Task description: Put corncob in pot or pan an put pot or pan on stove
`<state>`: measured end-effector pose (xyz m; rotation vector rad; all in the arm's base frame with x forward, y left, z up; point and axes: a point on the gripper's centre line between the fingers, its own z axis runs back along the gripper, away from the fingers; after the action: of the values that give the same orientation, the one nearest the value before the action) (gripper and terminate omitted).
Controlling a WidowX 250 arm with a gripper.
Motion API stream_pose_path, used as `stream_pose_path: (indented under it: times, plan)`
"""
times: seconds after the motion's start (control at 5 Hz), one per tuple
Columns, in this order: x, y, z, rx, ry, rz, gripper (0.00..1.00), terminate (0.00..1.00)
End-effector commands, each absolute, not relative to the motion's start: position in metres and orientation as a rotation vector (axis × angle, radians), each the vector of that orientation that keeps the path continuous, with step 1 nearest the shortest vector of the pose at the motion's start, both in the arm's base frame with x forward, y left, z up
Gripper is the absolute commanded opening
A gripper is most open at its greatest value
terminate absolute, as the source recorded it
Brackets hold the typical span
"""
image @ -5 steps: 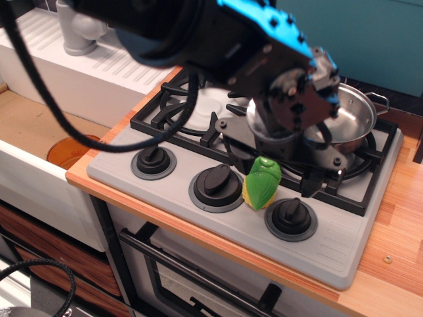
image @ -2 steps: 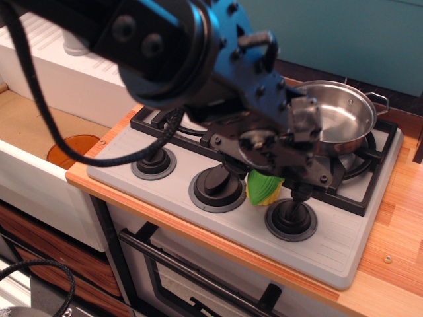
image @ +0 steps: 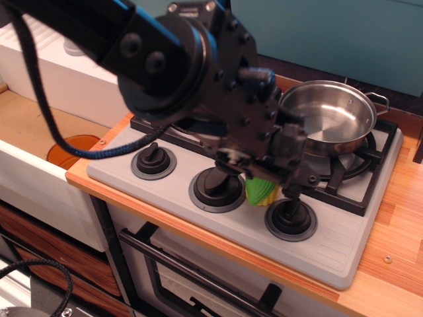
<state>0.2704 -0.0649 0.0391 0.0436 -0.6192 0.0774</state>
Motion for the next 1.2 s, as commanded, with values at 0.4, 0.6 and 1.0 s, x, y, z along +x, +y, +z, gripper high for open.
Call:
stream_pose_path:
  times: [0.4, 0.6, 1.0]
  plan:
    - [0.255, -0.076, 0.076, 0.050, -0.532, 0.085, 0.00, 0.00]
    - [0.243, -0.083, 0.113, 0.086, -0.473, 0.114, 0.00, 0.00]
    - [0.262, -0.108, 0.163, 0.175, -0.418, 0.210, 0.00, 0.00]
